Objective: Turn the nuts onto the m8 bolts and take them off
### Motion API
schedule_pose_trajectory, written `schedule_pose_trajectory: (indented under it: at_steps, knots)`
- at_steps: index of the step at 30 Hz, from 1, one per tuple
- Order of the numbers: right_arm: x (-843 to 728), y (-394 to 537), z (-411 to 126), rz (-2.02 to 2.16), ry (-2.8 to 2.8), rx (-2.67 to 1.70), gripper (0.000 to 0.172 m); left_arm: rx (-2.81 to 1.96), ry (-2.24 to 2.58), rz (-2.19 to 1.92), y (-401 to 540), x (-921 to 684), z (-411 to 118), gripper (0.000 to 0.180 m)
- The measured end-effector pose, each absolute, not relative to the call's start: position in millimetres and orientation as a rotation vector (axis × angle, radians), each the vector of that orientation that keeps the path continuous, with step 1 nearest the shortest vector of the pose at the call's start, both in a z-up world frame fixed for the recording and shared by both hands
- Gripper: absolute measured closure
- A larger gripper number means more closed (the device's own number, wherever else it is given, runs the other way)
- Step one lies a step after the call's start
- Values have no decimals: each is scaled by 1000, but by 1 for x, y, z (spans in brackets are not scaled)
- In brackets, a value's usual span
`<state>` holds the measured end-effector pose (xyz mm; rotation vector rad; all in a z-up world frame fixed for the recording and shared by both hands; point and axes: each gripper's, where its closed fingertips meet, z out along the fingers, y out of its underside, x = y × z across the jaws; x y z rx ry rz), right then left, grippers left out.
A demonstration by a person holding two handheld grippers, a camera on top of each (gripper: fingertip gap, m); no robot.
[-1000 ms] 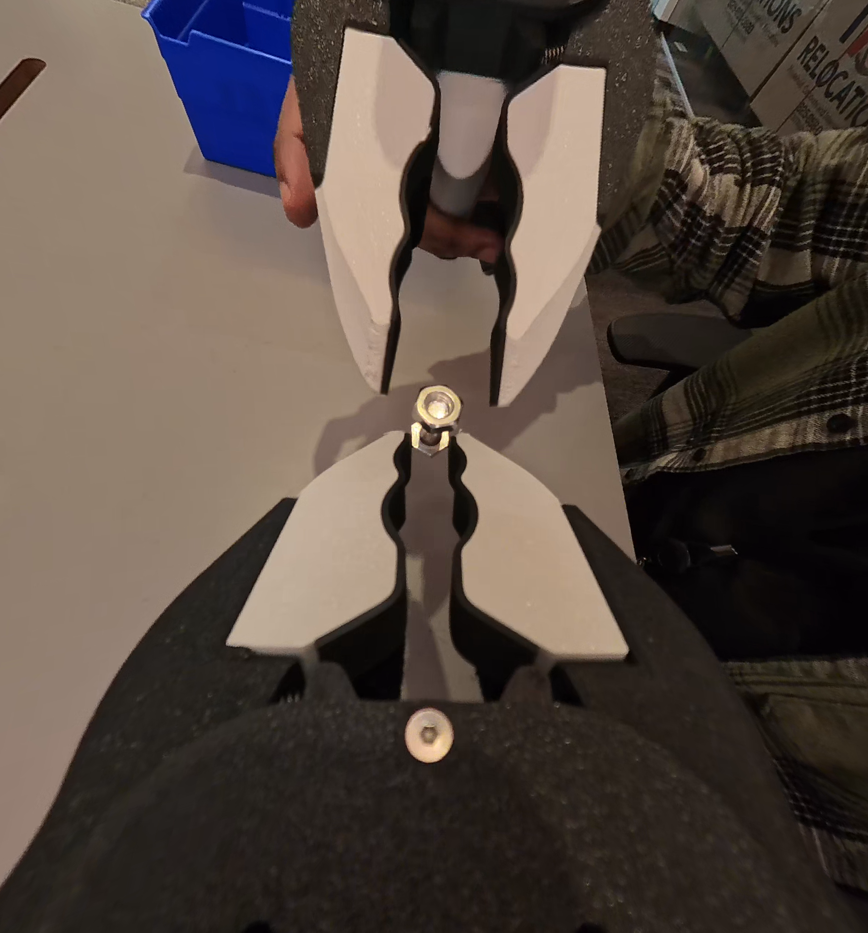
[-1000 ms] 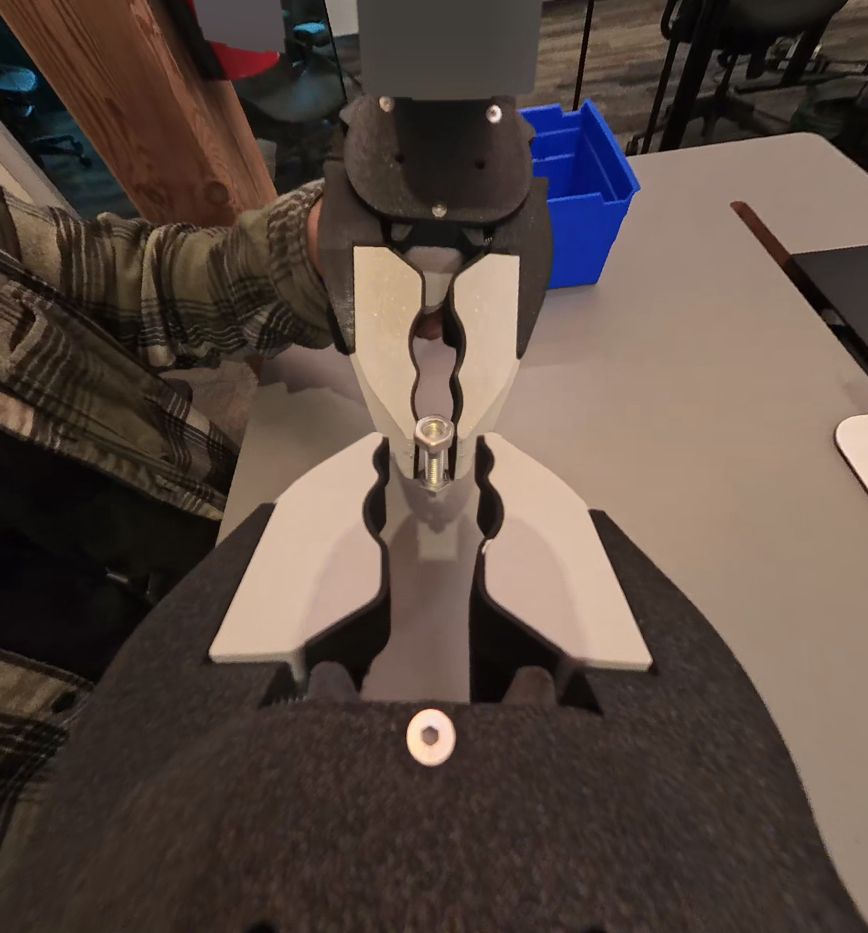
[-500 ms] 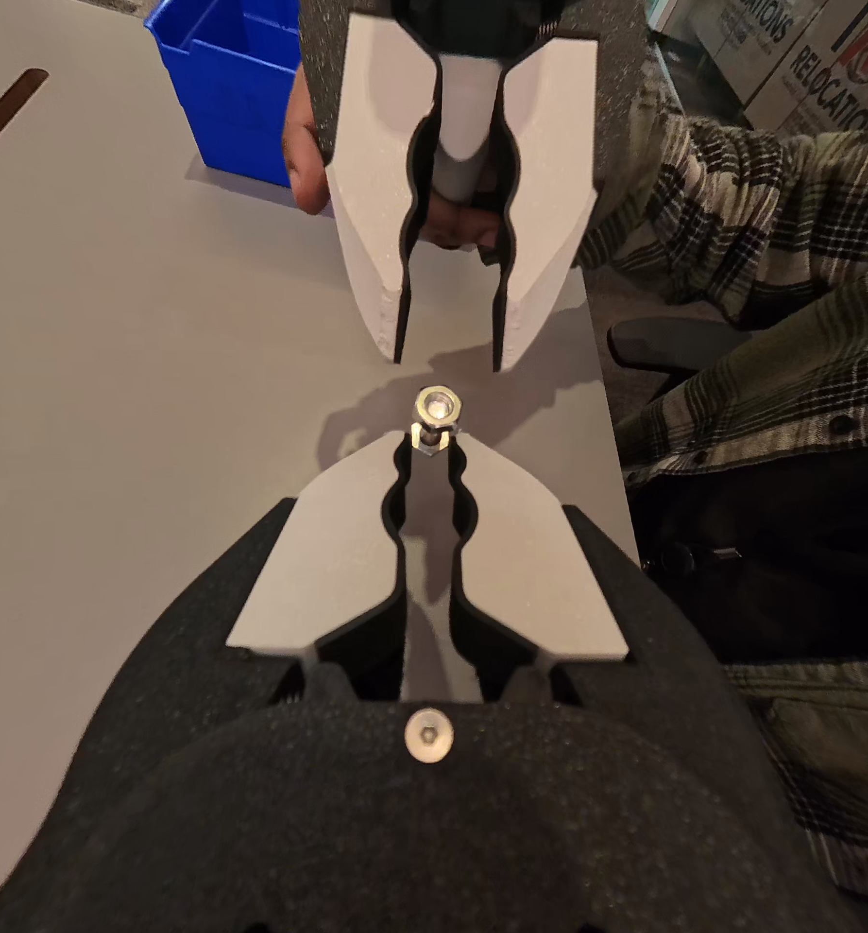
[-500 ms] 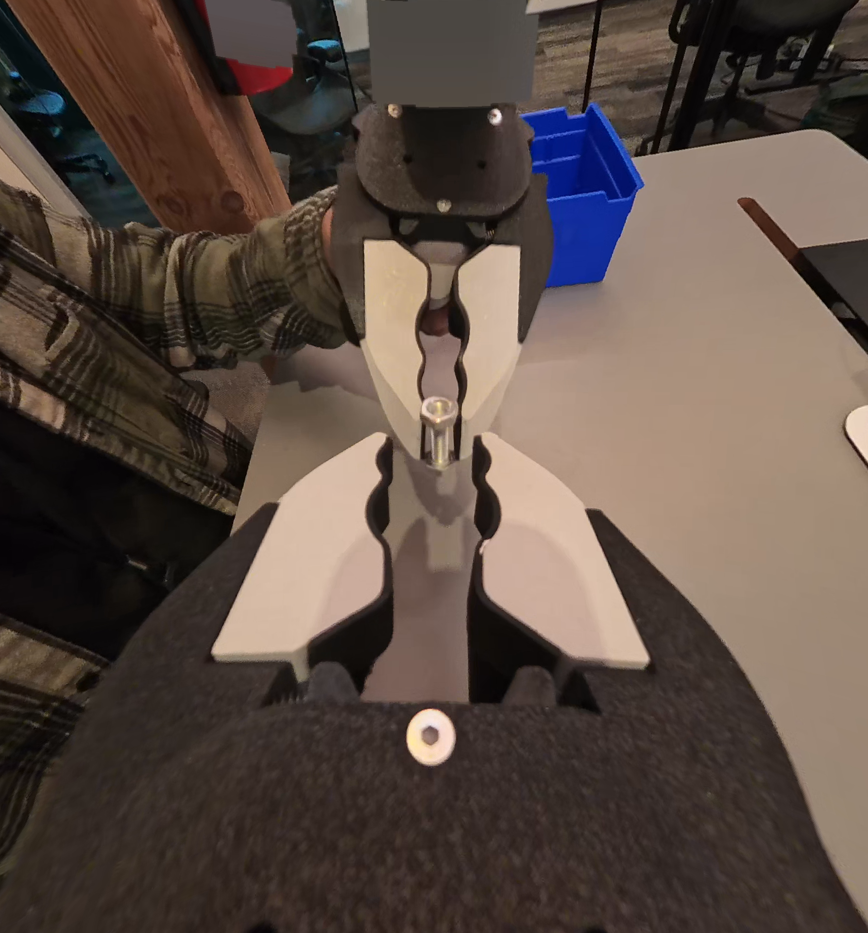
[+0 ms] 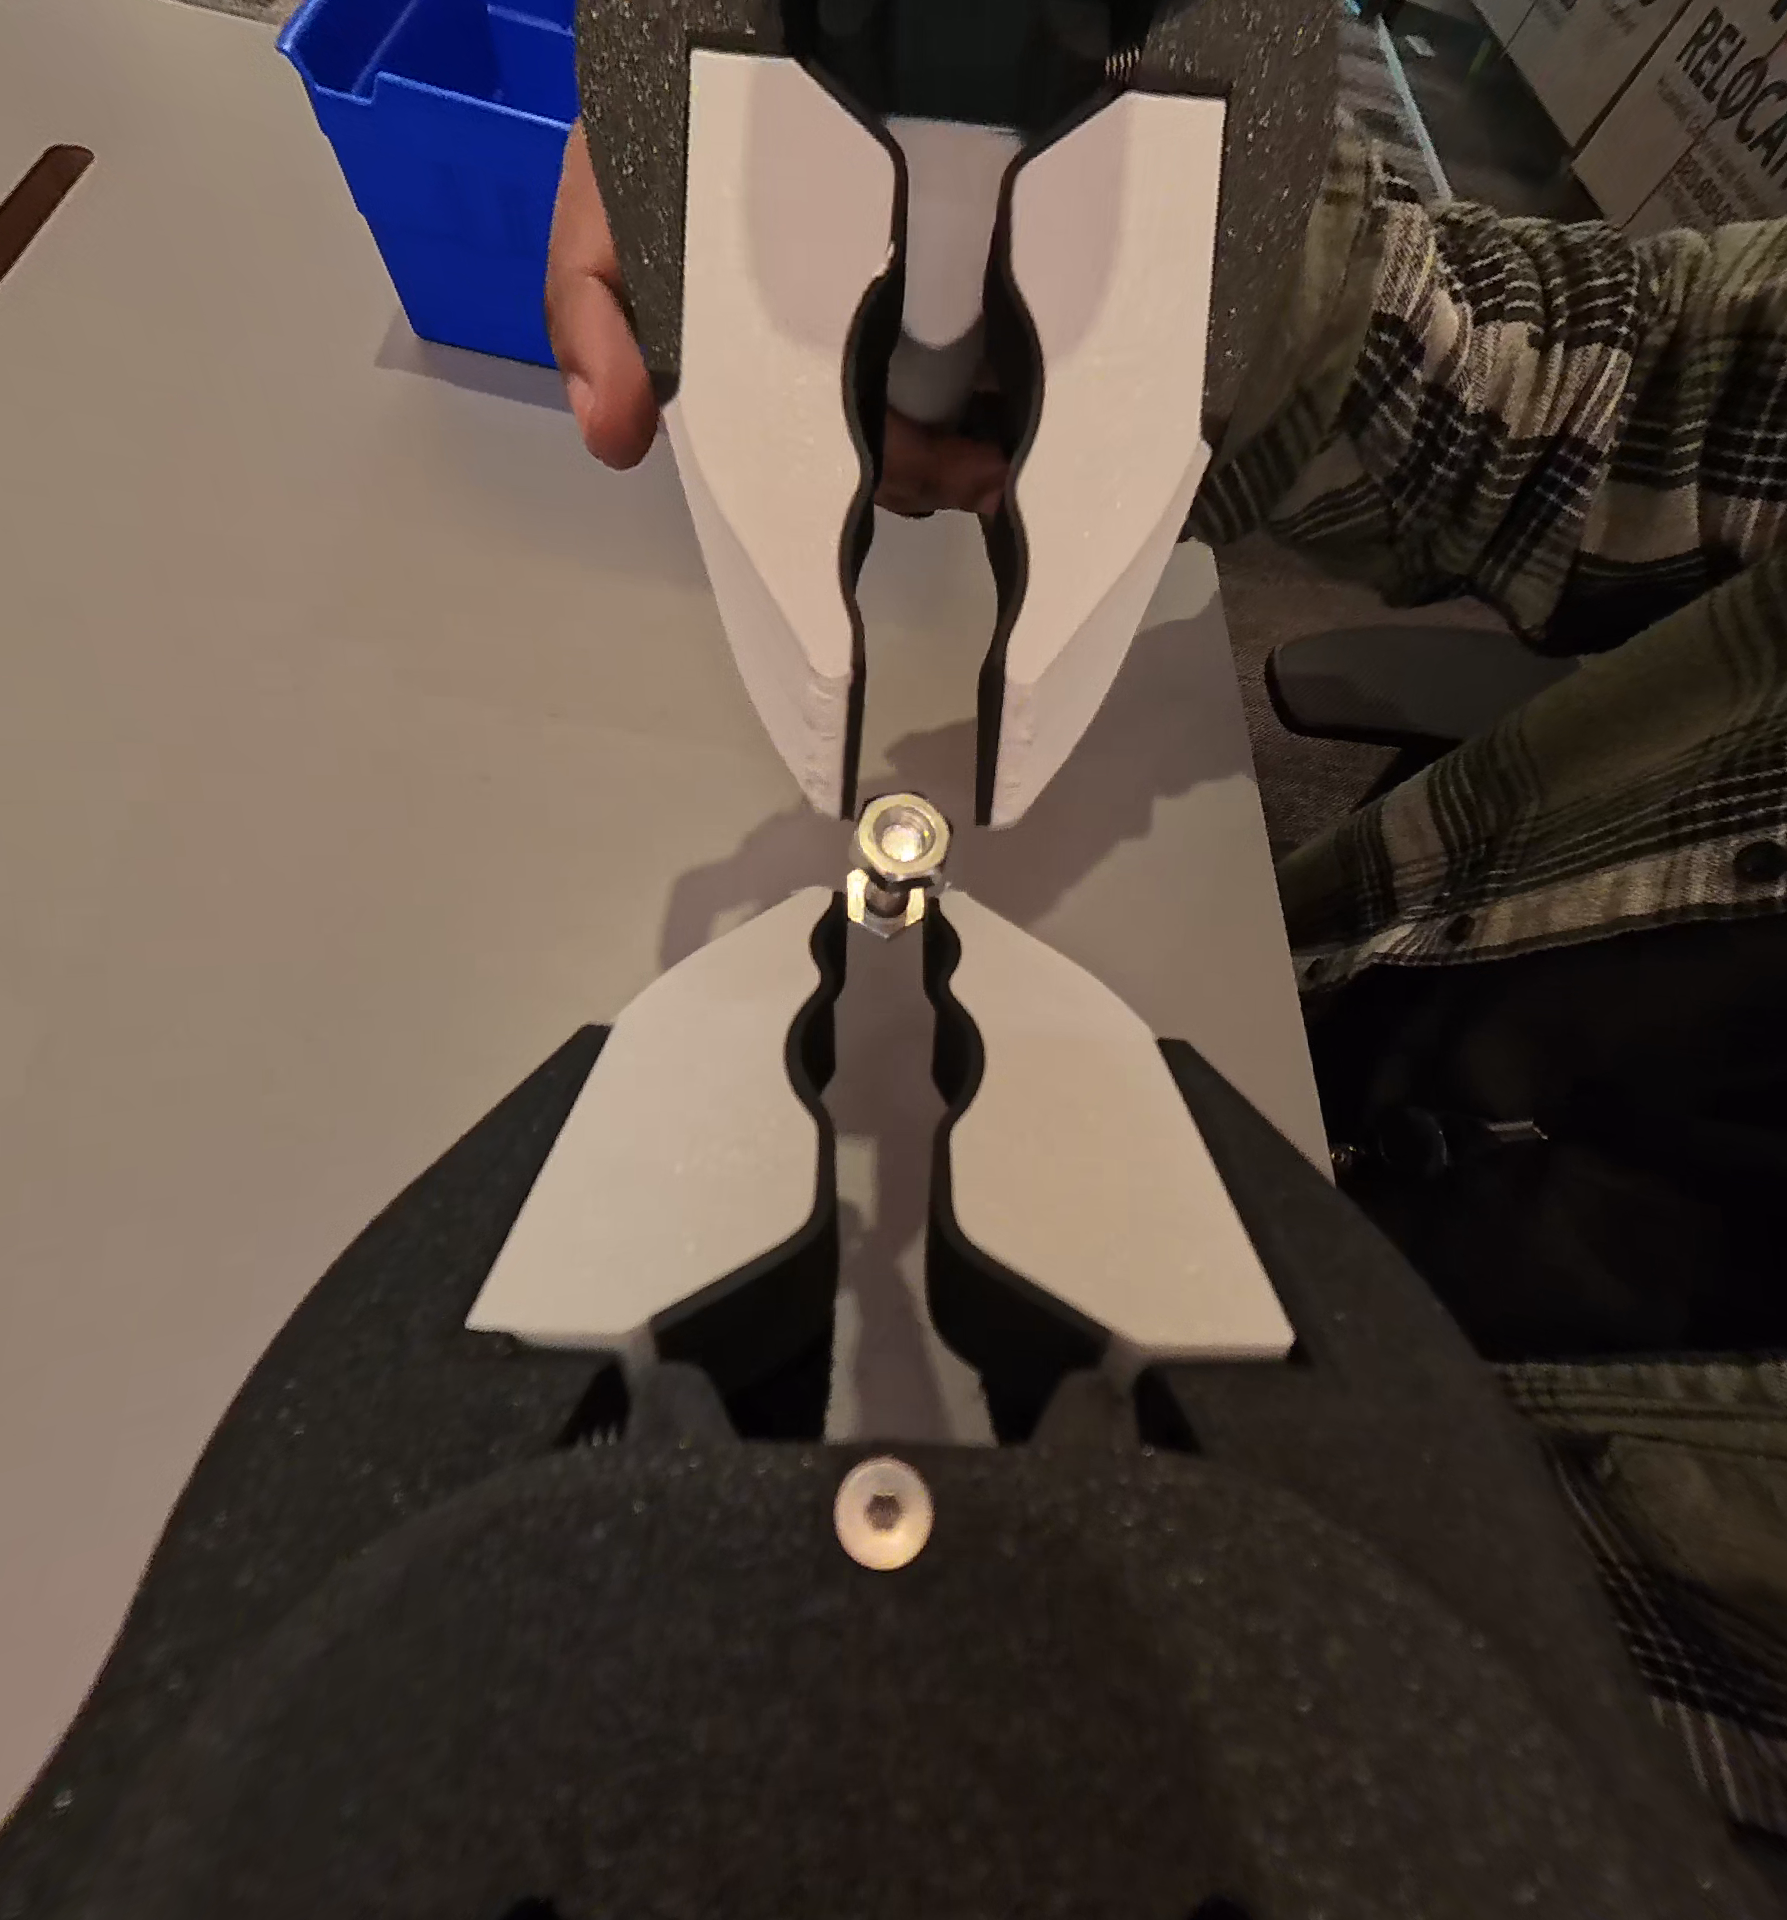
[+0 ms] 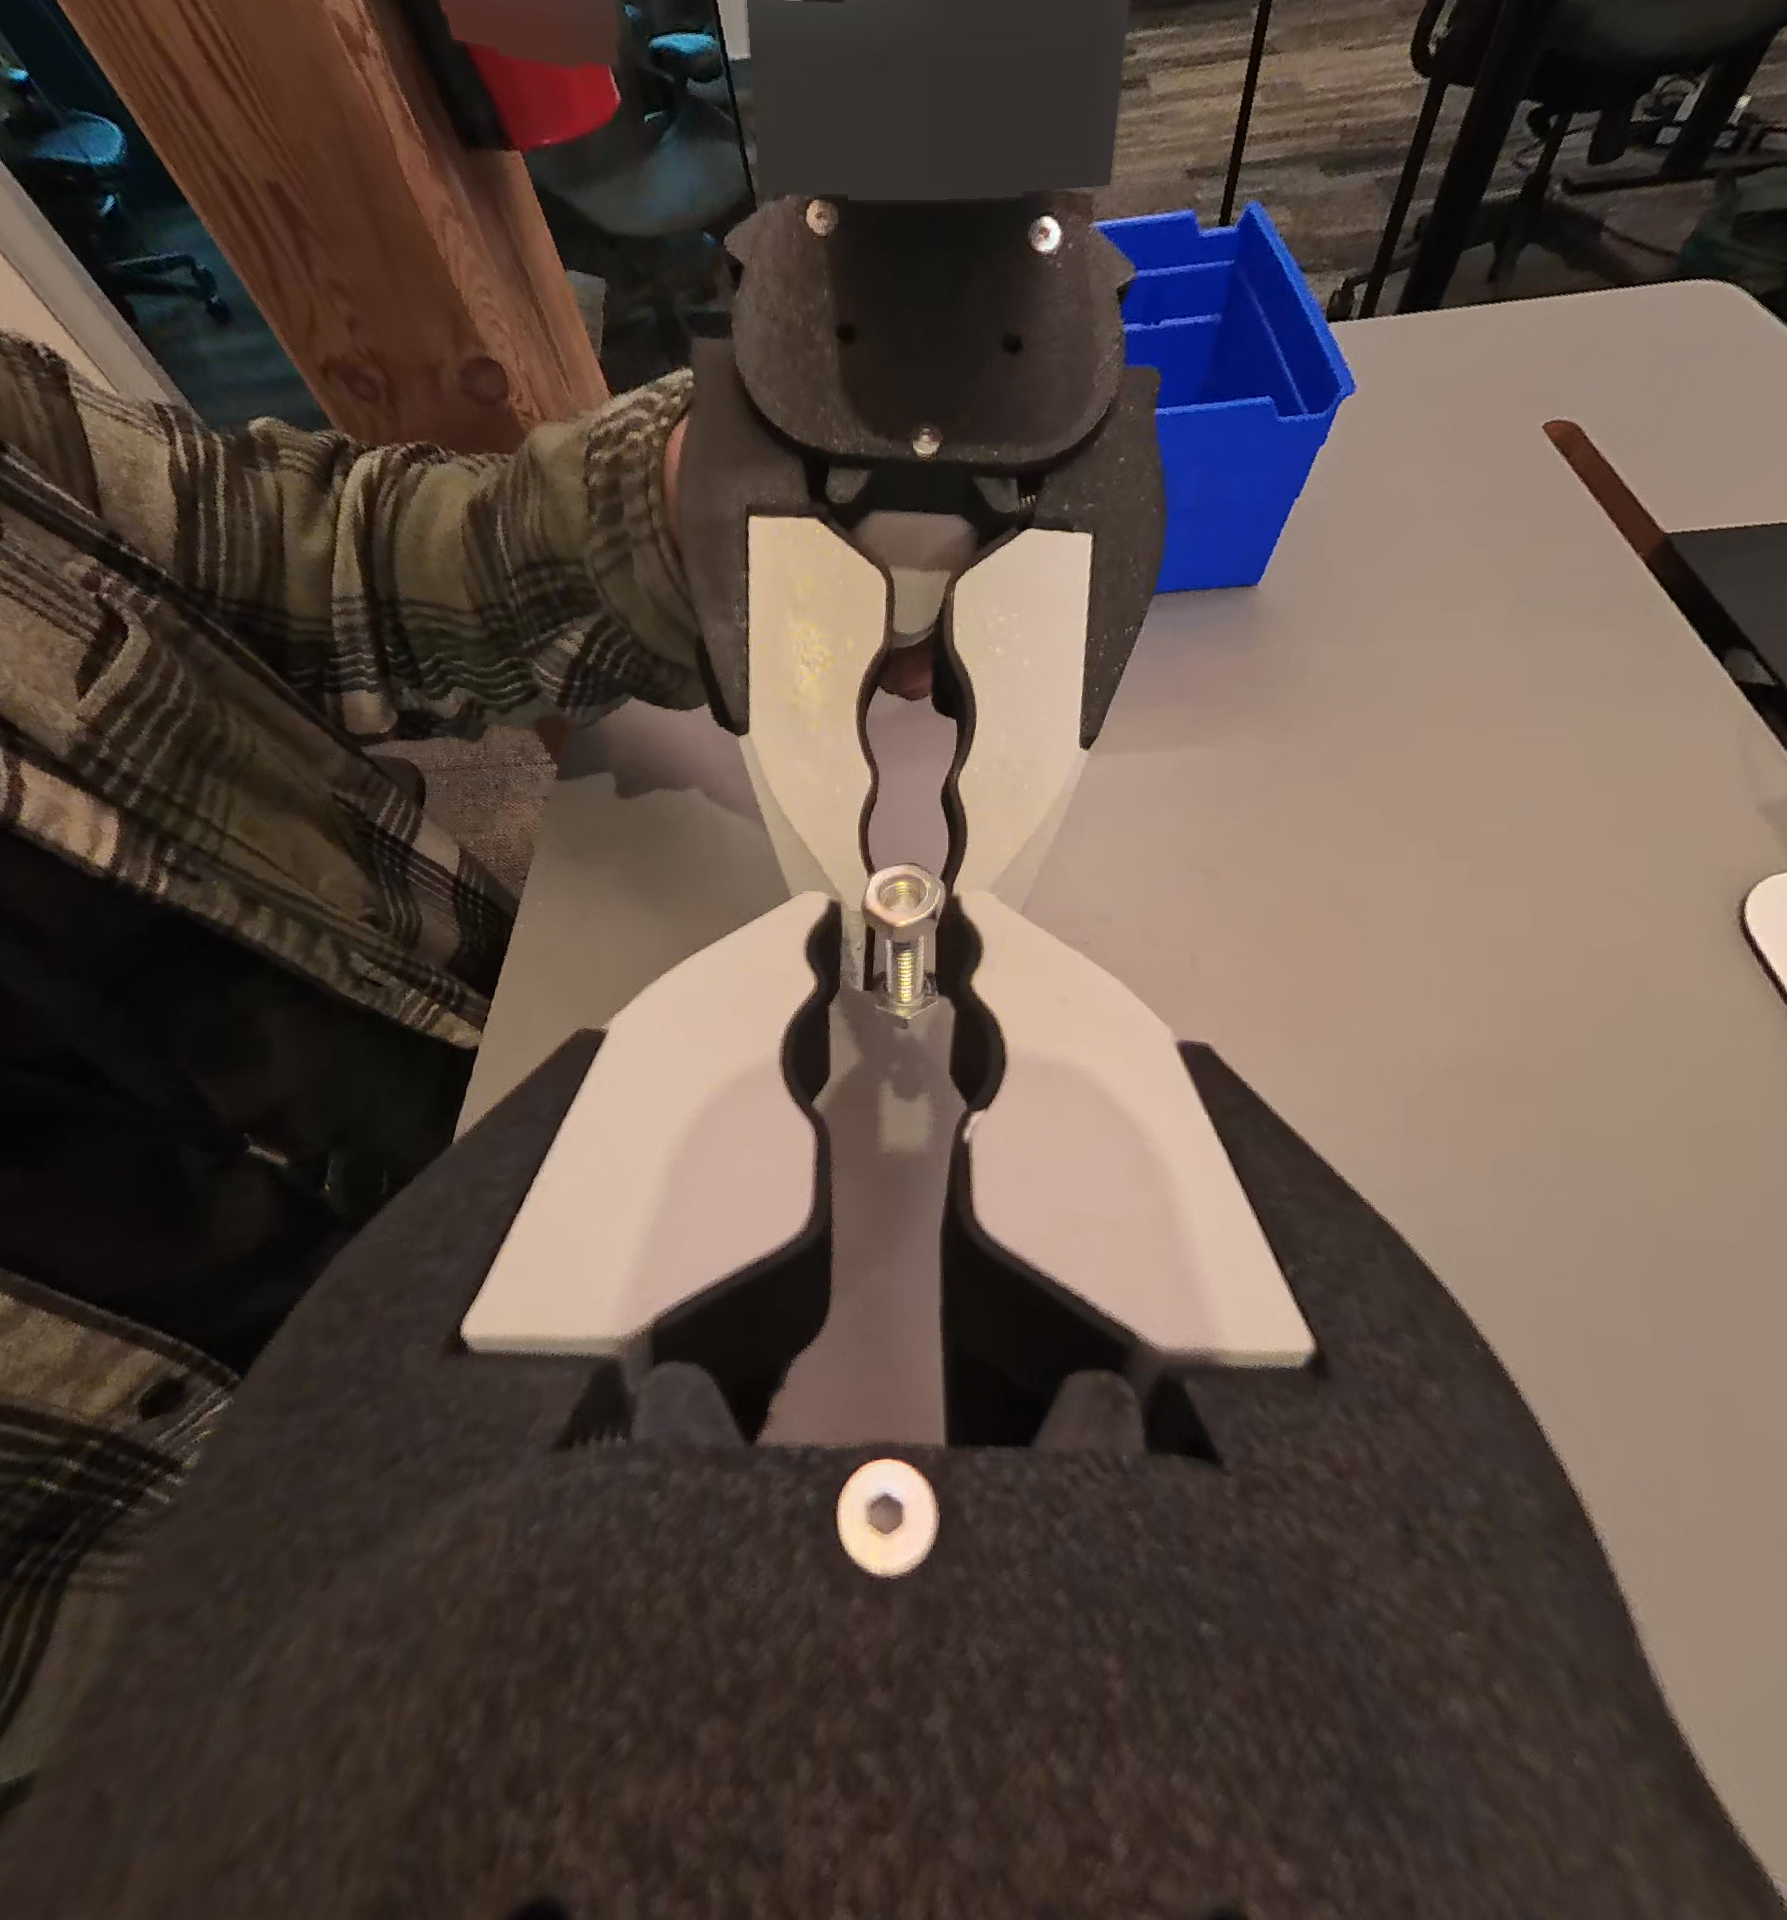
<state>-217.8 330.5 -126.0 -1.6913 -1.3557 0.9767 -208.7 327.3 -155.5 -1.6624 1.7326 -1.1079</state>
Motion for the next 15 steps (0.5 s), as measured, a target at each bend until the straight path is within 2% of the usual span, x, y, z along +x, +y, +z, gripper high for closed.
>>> schedule_pose_trajectory:
  at_steps: [6,15]
  knots:
    - [-217,329,-125,991,-1346,-1701,142,-1663,1720,-1120,328,-208,-155,167]
    - [-217,323,-130,965,-1383,-1726,136,-1676,1697,-1147,330,-208,-156,167]
